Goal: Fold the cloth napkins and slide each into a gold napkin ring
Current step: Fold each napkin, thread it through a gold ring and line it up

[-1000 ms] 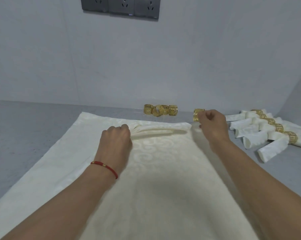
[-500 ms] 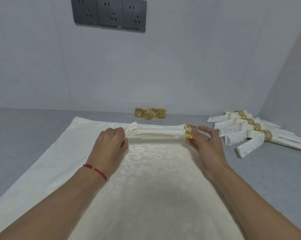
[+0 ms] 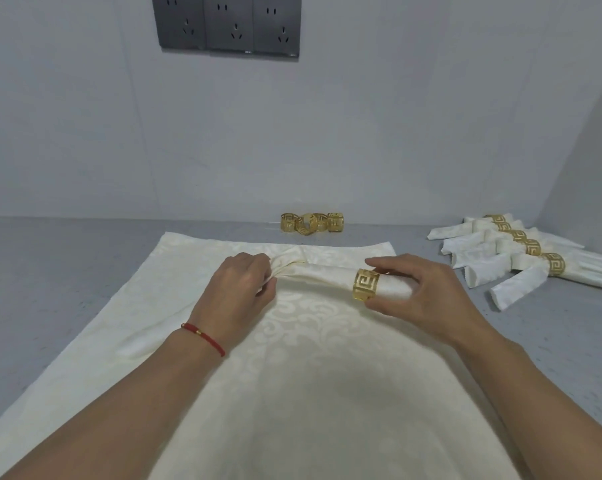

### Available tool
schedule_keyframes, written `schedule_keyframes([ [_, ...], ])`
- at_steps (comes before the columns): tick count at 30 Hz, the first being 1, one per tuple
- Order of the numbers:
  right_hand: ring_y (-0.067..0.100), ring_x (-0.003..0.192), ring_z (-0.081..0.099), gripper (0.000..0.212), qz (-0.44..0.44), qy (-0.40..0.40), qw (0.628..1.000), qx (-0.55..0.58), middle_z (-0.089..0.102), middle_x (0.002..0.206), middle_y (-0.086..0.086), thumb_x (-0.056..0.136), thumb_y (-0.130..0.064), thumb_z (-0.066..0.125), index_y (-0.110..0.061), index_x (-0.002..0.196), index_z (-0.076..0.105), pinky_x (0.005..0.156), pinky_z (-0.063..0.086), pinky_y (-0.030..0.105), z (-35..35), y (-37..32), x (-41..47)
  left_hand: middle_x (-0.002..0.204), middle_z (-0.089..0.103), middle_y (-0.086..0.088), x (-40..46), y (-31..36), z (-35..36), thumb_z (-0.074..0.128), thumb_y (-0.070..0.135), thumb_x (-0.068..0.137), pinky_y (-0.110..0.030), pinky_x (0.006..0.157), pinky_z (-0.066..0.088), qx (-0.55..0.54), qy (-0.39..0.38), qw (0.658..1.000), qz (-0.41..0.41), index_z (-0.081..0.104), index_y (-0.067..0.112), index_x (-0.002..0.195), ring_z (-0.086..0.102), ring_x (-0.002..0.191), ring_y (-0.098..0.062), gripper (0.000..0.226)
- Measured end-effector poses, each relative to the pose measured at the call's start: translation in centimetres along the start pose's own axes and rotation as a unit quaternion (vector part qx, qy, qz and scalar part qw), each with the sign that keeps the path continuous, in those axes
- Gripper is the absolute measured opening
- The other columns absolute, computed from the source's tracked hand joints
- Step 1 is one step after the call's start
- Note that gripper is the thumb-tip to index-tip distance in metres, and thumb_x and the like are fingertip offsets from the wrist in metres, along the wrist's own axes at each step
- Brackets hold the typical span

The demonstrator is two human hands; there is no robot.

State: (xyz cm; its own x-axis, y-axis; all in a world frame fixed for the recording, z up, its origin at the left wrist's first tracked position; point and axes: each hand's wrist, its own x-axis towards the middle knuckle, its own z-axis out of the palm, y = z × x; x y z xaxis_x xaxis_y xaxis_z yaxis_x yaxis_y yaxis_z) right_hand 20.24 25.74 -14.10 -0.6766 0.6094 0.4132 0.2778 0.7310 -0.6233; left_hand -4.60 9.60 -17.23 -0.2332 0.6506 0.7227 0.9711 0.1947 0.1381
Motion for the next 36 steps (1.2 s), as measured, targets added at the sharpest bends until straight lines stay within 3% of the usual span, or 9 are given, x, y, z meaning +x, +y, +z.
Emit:
schedule_keyframes([
  [4, -0.019, 0.106, 0.052, 0.045, -0.072, -0.004, 0.992, -0.104, 0.068, 0.101, -0.032, 0.068, -0.04, 0.094, -0.04, 0.109, 0.076, 0.101, 0.033, 0.013, 0.0, 0.0, 0.1, 0.065, 0.05, -0.002, -0.1, 0.4, -0.1, 0.076, 0.003, 0.076, -0.031, 0.06, 0.026, 0.01, -0.007, 1.0, 0.029, 0.054, 0.007, 0.074, 0.045, 0.06, -0.024, 0.023],
  [8, 0.014, 0.092, 0.065, 0.031, -0.171, 0.018, 0.946, -0.275, 0.073, 0.085, -0.01, 0.072, -0.045, 0.083, -0.029, 0.098, 0.076, 0.09, 0.029, 0.033, 1.2, -0.5, 0.7, 0.061, 0.047, -0.001, 0.0, 1.2, -0.1, 0.077, 0.003, 0.073, -0.029, 0.059, 0.018, 0.011, -0.01, 0.999, 0.032, 0.047, 0.01, 0.068, 0.042, 0.058, -0.023, 0.031],
  [11, 0.022, 0.089, 0.067, 0.031, -0.199, 0.016, 0.928, -0.316, 0.074, 0.083, -0.006, 0.075, -0.04, 0.08, -0.023, 0.101, 0.075, 0.087, 0.031, 0.036, 2.9, -1.4, 0.6, 0.058, 0.047, -0.002, 0.0, 1.7, -0.2, 0.08, 0.002, 0.069, -0.028, 0.059, 0.015, 0.01, -0.017, 0.999, 0.039, 0.046, 0.011, 0.065, 0.042, 0.055, -0.024, 0.035],
  [16, 0.023, 0.087, 0.066, 0.033, -0.135, 0.042, 0.968, -0.21, 0.075, 0.089, -0.004, 0.09, -0.042, 0.075, -0.022, 0.116, 0.071, 0.086, 0.031, 0.027, 4.2, -3.1, 0.2, 0.059, 0.047, -0.002, -0.1, 2.7, 0.2, 0.074, 0.004, 0.072, -0.028, 0.059, 0.022, -0.012, 0.005, 0.998, 0.068, 0.047, 0.011, 0.066, 0.042, 0.056, -0.023, 0.029],
  [20, 0.016, 0.1, 0.067, 0.042, -0.059, 0.04, 0.992, -0.102, 0.075, 0.106, -0.008, 0.094, -0.047, 0.068, -0.025, 0.13, 0.065, 0.087, 0.047, 0.032, 4.4, -3.3, 0.1, 0.061, 0.045, -0.002, 0.0, 3.4, 0.5, 0.051, 0.013, 0.085, -0.029, 0.06, 0.03, -0.018, 0.052, 0.993, 0.104, 0.048, 0.01, 0.068, 0.039, 0.06, -0.022, 0.018],
  [24, 0.013, 0.11, 0.067, 0.048, 0.027, 0.046, 0.998, 0.015, 0.072, 0.119, -0.016, 0.089, -0.054, 0.07, -0.037, 0.133, 0.058, 0.096, 0.05, 0.033, 4.6, -2.8, 0.0, 0.063, 0.045, -0.004, 0.1, 3.4, 0.8, 0.061, 0.0, 0.081, -0.033, 0.061, 0.039, -0.012, 0.097, 0.987, 0.125, 0.053, 0.005, 0.069, 0.039, 0.064, -0.022, 0.015],
  [29, 0.002, 0.068, 0.055, 0.026, 0.085, 0.087, 0.986, 0.11, 0.068, 0.086, -0.007, 0.084, -0.047, 0.079, -0.025, 0.091, 0.066, 0.061, 0.038, 0.016, 4.3, -3.5, 0.4, 0.064, 0.047, -0.004, 0.1, 3.4, 0.6, 0.065, -0.004, 0.078, -0.034, 0.063, 0.041, -0.023, 0.117, 0.984, 0.134, 0.058, 0.0, 0.073, 0.04, 0.067, -0.021, 0.01],
  [33, 0.0, 0.07, 0.059, 0.021, 0.085, 0.051, 0.974, 0.205, 0.072, 0.082, -0.017, 0.095, -0.035, 0.07, -0.018, 0.085, 0.078, 0.071, 0.043, 0.019, 3.9, -4.0, 0.3, 0.063, 0.049, -0.004, 0.2, 3.3, 0.4, 0.063, -0.002, 0.079, -0.035, 0.063, 0.042, -0.018, 0.126, 0.983, 0.135, 0.06, 0.0, 0.074, 0.043, 0.067, -0.022, 0.006],
  [36, 0.006, 0.062, 0.047, 0.019, 0.105, 0.008, 0.956, 0.272, 0.059, 0.07, -0.009, 0.097, -0.02, 0.065, -0.009, 0.089, 0.079, 0.063, 0.043, 0.02, 3.4, -3.8, 0.2, 0.064, 0.049, -0.004, 0.2, 3.3, 0.2, 0.062, -0.001, 0.082, -0.035, 0.063, 0.043, -0.021, 0.133, 0.981, 0.141, 0.06, 0.0, 0.074, 0.042, 0.067, -0.021, 0.008],
])
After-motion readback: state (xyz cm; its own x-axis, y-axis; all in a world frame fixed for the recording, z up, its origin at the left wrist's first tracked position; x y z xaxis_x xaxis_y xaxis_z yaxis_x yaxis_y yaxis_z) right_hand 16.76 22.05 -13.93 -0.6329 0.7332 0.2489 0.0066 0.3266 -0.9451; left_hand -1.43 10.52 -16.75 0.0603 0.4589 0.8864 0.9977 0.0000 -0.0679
